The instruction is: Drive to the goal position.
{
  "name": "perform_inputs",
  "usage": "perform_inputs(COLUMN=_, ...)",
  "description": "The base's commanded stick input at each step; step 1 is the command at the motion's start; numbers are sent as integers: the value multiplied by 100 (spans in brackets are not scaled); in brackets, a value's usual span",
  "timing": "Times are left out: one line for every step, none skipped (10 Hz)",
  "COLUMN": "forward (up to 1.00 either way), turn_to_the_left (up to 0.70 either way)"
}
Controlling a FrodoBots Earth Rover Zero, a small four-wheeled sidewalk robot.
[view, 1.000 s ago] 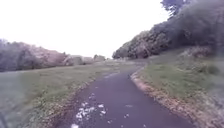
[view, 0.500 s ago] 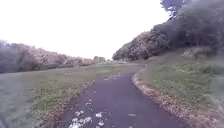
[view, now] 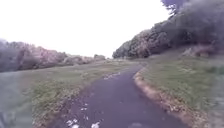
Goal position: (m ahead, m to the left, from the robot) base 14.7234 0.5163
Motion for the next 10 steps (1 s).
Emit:
perform_inputs(forward=60, turn_to_the_left=0)
perform_inputs(forward=60, turn_to_the_left=0)
perform_inputs(forward=60, turn_to_the_left=0)
perform_inputs(forward=60, turn_to_the_left=0)
perform_inputs(forward=60, turn_to_the_left=0)
perform_inputs(forward=60, turn_to_the_left=0)
perform_inputs(forward=60, turn_to_the_left=0)
perform_inputs(forward=60, turn_to_the_left=0)
perform_inputs(forward=60, turn_to_the_left=0)
perform_inputs(forward=60, turn_to_the_left=0)
